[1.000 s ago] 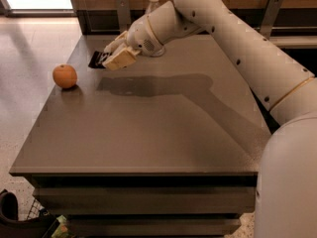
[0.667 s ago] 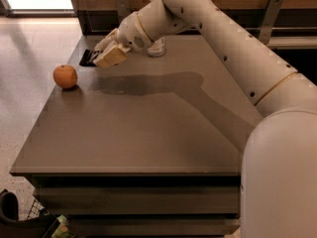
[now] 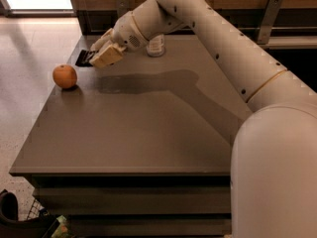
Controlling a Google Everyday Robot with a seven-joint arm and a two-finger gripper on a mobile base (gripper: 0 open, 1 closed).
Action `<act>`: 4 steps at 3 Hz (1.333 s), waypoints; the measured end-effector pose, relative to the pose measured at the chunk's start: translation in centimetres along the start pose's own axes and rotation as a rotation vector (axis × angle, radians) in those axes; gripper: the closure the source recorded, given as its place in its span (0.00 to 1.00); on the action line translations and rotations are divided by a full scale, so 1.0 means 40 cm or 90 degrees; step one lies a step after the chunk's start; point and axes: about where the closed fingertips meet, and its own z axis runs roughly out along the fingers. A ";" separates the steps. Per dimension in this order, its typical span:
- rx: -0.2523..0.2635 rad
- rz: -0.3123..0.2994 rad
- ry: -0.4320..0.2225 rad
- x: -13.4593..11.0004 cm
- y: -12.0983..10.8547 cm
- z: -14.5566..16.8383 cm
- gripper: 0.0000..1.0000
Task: Move rxbar chocolate near orange
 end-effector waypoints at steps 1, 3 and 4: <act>-0.004 0.000 0.000 -0.001 0.002 0.010 0.43; -0.010 0.000 -0.001 -0.001 0.005 0.023 0.00; -0.010 0.000 -0.001 -0.001 0.005 0.023 0.00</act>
Offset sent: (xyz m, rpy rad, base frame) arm -0.0005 0.0020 -0.0011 -0.0003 0.0019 0.0034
